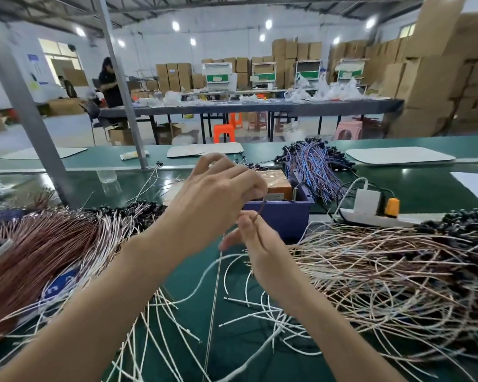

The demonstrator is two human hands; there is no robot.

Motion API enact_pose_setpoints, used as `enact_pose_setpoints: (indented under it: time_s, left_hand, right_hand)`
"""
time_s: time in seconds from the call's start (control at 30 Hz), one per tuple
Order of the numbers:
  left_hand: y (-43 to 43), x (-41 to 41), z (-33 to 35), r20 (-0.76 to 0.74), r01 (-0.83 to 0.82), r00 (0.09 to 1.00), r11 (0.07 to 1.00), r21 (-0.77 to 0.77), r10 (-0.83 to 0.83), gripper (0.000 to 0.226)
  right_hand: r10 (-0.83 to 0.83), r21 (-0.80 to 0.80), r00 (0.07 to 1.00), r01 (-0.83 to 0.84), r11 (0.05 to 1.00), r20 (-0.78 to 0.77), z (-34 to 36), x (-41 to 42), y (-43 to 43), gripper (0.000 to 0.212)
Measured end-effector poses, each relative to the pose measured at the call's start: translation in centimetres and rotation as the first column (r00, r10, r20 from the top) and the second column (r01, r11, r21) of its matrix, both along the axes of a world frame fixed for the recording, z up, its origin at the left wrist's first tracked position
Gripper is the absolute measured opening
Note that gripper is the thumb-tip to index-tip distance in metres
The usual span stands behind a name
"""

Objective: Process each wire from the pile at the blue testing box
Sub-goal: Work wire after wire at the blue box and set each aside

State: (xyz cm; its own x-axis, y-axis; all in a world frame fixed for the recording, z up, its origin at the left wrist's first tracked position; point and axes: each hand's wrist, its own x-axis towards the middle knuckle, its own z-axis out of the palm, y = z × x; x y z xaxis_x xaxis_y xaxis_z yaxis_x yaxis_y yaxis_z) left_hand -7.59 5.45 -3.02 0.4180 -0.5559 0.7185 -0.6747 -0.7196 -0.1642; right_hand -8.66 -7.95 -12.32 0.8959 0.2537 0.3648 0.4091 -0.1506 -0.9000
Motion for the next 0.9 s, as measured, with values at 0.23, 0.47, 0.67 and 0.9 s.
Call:
enact_pose_setpoints:
  time_s: [0.23,0.47,0.67,0.9]
  left_hand:
    - [0.2,-3.7,-5.3,-0.302,-0.126,0.951,0.799,-0.588,-0.073,0.027]
    - [-0.8,0.0,-10.2,-0.537,-0.782,0.049,0.302,-0.545,-0.842,0.048]
    - [-0.6,4.4,-10.6,-0.461,-0.664,0.522,-0.003,-0.748,-0.718,0.024]
    - [-3.9,4.0,-14.4,-0.505,-0.319,0.857,0.666,-0.674,-0.102,0.046]
  right_hand:
    - [-0.181,0.421,0.954,0.27,0.866,-0.241,0.8,0.9,-3.6,0.033]
    - [-0.149,0.445,0.948,0.266,0.855,-0.281,-0.7,0.4,-5.5,0.033]
    - [-0.376,0.299,0.874,0.464,0.834,-0.306,-3.0,1.4,-6.5,0.03]
    - [-0.657,-0.011,0.749,0.659,0.752,-0.09,-7.2,2.7,-6.1,0.028]
